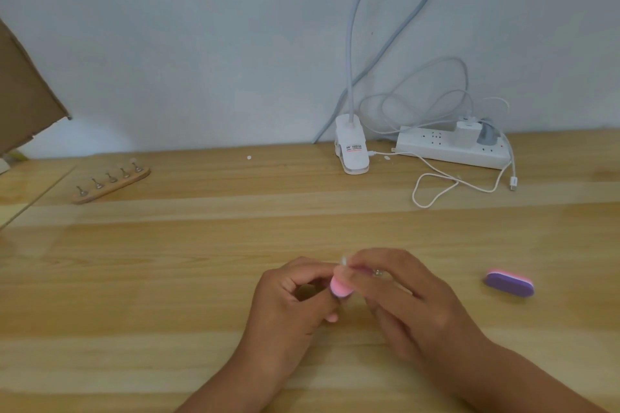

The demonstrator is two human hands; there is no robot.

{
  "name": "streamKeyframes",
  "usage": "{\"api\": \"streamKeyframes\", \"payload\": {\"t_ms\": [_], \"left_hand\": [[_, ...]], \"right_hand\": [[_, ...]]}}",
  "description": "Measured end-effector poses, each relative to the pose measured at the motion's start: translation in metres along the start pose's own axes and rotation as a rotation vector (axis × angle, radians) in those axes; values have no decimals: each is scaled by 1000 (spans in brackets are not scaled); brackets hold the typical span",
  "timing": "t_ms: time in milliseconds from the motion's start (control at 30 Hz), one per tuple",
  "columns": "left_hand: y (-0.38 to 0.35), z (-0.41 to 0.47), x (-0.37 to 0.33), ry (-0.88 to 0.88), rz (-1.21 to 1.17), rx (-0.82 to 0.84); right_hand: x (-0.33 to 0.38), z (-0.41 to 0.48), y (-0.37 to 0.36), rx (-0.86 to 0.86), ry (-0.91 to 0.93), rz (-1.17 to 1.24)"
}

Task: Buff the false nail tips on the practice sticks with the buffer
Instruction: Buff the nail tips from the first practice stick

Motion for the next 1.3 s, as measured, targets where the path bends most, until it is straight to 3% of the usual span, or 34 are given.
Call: {"api": "streamKeyframes", "payload": {"t_ms": [133,267,433,567,700,833,1000,1133,1300], "left_hand": [[-1,0,1,7,-28,-13],[-1,0,1,7,2,-1],[-1,0,2,16,-36,-29],[-1,1,2,11,-6,-20],[0,0,2,6,-32,-40],[0,0,1,13,-16,-19],[1,0,4,15,-71,-50],[2,1,4,26,-54,-38],[2,1,5,27,-82,-44]], "right_hand": [[-9,2,3,-69,-147,-39],[-2,0,0,-13,-11,22],[-9,1,3,-75,-148,0],[-1,1,0,4,-27,33],[-9,3,4,-64,-171,4],[2,2,2,23,-34,42],[-8,4,6,-87,-214,-5],[4,3,2,34,-46,49],[-6,5,7,-91,-186,44]]}}
Point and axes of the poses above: each hand's wrist, its own z-axis towards the middle knuckle, its own y-axis out of the back of the hand, x = y × z, the point moved 3 cm from there along z, towards the middle knuckle, and after that the axes turned 10 degrees about x, right-handed, at the moved point
